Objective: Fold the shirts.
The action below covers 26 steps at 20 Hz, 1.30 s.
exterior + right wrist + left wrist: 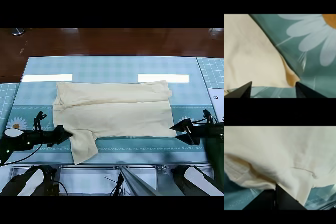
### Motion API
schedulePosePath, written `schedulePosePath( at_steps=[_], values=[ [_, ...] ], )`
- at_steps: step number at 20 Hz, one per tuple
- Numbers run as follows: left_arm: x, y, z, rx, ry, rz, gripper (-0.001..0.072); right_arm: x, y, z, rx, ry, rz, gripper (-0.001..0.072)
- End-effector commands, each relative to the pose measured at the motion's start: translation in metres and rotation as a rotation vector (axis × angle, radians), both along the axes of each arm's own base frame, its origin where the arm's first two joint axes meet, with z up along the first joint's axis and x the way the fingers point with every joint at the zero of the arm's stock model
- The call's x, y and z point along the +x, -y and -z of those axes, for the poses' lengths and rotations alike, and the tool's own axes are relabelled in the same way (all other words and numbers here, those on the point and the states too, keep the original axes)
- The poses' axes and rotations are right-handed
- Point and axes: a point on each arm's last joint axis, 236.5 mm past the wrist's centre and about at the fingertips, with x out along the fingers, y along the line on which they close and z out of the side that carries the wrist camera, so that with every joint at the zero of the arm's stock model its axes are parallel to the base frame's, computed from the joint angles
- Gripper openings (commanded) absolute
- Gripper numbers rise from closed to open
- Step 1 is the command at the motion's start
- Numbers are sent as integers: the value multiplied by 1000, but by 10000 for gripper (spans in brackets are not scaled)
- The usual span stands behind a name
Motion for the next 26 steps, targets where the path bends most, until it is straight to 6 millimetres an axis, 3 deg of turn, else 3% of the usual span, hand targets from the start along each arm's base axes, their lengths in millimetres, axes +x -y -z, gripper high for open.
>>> schedulePosePath(
  at_steps=[1, 3, 6, 7, 8, 9, 12, 15, 17, 19, 26],
  values=[
    [6, 3, -5, -22, 20, -17, 26, 23, -6, -2, 62, 64, 55, 622],
    [8, 1, -4, -14, 25, -24, 26, 26, -6, 2, 63, 67, 57, 622],
    [8, 1, -3, -12, 27, -26, 26, 29, -24, 11, 44, 56, -25, 617],
    [8, 1, -3, -12, 26, -26, 26, 32, -30, 11, 35, 59, -58, 557],
    [9, 1, -4, -12, 27, -26, 26, 35, -36, 8, 29, 69, -104, 328],
    [10, 0, -5, -9, 32, -26, 26, 38, -41, 2, 24, 97, -174, 23],
    [34, -8, -32, -20, 104, -6, 26, 54, -31, -27, -4, 146, -275, 21],
    [82, -34, -76, 32, 245, -36, 25, 96, -4, -64, -105, 237, -263, 21],
    [112, -51, -87, 77, 285, -120, 25, 126, 2, -84, -175, 324, -251, 21],
    [138, -54, -91, 100, 312, -132, 25, 151, -3, -89, -219, 380, -255, 21],
    [233, -41, -100, 65, 309, -99, 25, 228, 3, -78, -193, 400, -207, 21]
  ],
)
